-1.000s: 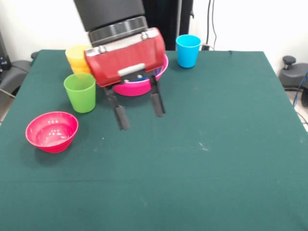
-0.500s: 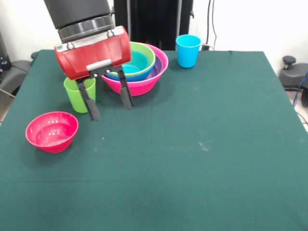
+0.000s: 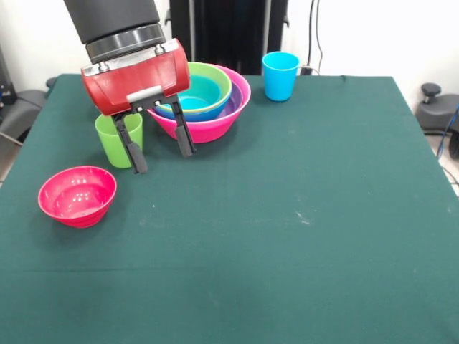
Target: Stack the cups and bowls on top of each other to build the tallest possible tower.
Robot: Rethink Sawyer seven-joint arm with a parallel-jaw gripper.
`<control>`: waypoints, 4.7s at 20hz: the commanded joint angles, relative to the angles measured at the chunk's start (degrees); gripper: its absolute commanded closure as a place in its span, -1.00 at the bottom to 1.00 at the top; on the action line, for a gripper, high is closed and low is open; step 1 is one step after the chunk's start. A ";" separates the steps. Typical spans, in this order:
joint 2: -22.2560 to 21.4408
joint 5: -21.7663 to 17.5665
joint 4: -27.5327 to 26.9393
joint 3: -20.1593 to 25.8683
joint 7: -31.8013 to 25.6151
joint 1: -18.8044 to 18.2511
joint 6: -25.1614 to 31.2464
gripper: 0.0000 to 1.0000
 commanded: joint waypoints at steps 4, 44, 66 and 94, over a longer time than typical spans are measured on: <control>2.76 -7.44 4.86 -4.03 -16.23 -0.13 -4.51 -1.00; -11.99 -7.41 6.52 -18.56 2.00 9.39 -7.32 -1.00; -6.56 -5.68 4.19 -16.01 -6.36 5.49 -6.64 -1.00; -9.53 -6.97 8.10 -15.82 -2.55 4.19 -9.30 -1.00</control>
